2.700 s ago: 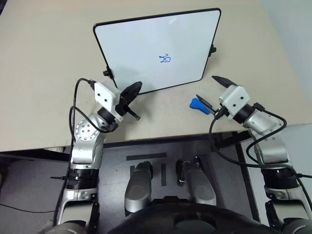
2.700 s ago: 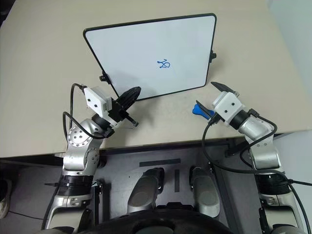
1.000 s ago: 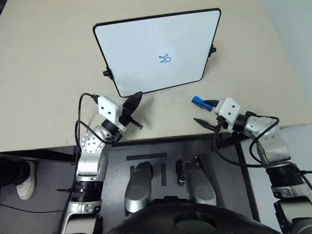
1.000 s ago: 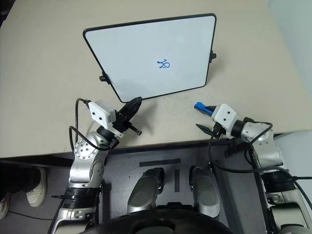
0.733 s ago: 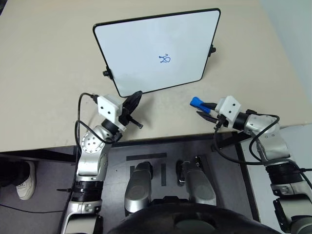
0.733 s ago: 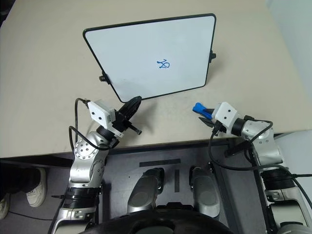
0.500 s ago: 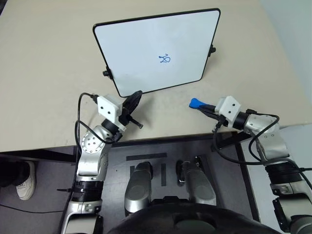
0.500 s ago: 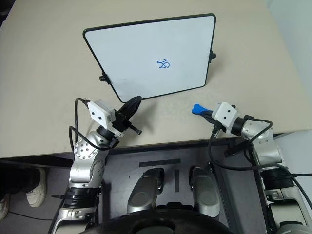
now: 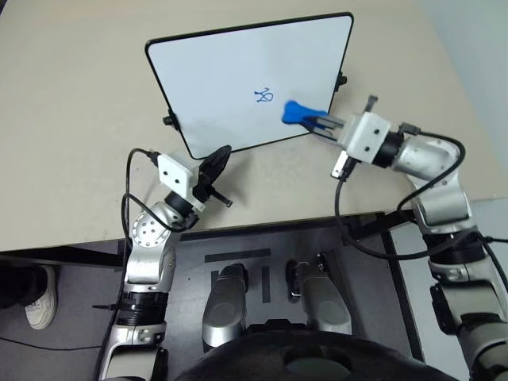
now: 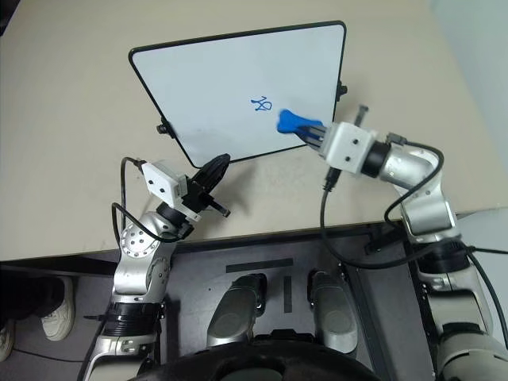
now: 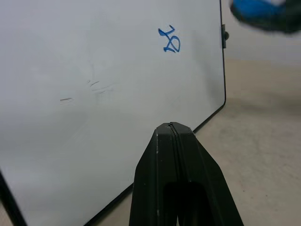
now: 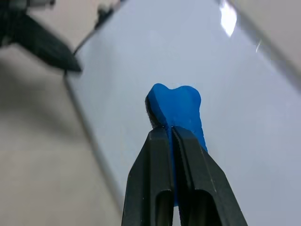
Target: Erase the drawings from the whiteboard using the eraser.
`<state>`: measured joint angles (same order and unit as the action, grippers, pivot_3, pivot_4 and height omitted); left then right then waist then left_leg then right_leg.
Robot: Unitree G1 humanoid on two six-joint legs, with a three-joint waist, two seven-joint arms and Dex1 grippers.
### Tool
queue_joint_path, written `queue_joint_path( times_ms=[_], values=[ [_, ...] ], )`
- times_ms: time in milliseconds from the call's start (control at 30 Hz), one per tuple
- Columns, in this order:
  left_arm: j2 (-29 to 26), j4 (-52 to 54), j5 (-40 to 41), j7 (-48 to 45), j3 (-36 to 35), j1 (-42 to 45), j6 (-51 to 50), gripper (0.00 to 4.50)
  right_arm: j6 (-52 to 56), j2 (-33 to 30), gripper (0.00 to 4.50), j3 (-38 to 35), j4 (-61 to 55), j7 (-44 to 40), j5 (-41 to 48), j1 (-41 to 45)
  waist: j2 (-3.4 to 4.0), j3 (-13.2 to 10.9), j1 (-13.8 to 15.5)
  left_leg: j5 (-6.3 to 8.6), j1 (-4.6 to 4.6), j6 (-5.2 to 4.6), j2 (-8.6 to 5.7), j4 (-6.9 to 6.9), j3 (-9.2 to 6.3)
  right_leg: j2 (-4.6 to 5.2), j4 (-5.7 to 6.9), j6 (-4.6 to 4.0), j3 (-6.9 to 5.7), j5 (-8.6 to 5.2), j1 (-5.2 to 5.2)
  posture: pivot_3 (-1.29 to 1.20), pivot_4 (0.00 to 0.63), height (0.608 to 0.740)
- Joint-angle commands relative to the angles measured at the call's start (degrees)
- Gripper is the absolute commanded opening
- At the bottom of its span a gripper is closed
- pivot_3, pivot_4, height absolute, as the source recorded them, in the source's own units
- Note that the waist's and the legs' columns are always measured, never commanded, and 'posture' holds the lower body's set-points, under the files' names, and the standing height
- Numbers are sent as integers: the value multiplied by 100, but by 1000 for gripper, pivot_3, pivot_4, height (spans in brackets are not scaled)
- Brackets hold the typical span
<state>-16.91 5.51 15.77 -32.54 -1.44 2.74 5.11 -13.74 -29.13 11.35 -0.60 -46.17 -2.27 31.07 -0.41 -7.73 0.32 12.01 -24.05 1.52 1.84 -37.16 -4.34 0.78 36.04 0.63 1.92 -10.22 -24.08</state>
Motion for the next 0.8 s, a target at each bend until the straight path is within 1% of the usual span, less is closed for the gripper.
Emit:
queue_joint_path(
  times_ms=[33, 167, 233, 367, 433, 600, 800],
  values=[
    [21, 29, -11, -17, -16, 71, 159, 0, -917, 87, 42, 110, 805, 320, -434, 415, 0, 0, 28, 0, -1, 0, 0, 0, -1, 3, 0, 0, -1, 0, 0, 0, 150, 740],
    [21, 54, -16, 6, -22, 41, 182, 0, -1861, 300, 42, 244, 1981, 677, -788, 972, 0, 0, 35, 1, -8, -1, -1, 0, 3, 9, 0, -8, -1, 8, -14, 0, 150, 740],
    [24, 68, -21, 16, -16, 23, 192, 0, -2179, 416, 42, 290, 2500, 851, -901, 1184, 0, 0, 30, 4, -9, 2, -1, 1, 3, 8, 3, -15, -1, 13, -22, 0, 150, 740],
    [32, 97, -35, 61, -18, 13, 206, 0, -2841, 580, 42, 532, 3814, 1434, -1508, 1575, 1, 0, 20, 4, -8, 4, 1, 4, 1, 8, 10, -20, -2, 15, -29, 0, 150, 740],
    [24, 107, -40, 80, -28, 7, 208, 0, -3063, 632, 42, 634, 4248, 1618, -1685, 1667, 1, 0, 24, 6, -8, 6, 1, 4, 0, 8, 12, -21, -2, 16, -29, 0, 150, 740],
    [6, 126, -36, 86, -40, -1, 200, 0, -3397, 778, 42, 824, 4977, 1791, -1868, 1761, 1, 0, 18, 8, -8, 9, 1, 3, 1, 9, 12, -29, -1, 24, -29, 0, 150, 740],
    [-16, 111, -22, 67, -44, 59, 180, 0, -3608, 856, 42, 776, 5401, 2407, -2107, 2104, 5, -3, 10, 20, -9, 29, 1, 4, 0, 9, 23, -37, 0, 29, -39, 0, 150, 740]
  ],
)
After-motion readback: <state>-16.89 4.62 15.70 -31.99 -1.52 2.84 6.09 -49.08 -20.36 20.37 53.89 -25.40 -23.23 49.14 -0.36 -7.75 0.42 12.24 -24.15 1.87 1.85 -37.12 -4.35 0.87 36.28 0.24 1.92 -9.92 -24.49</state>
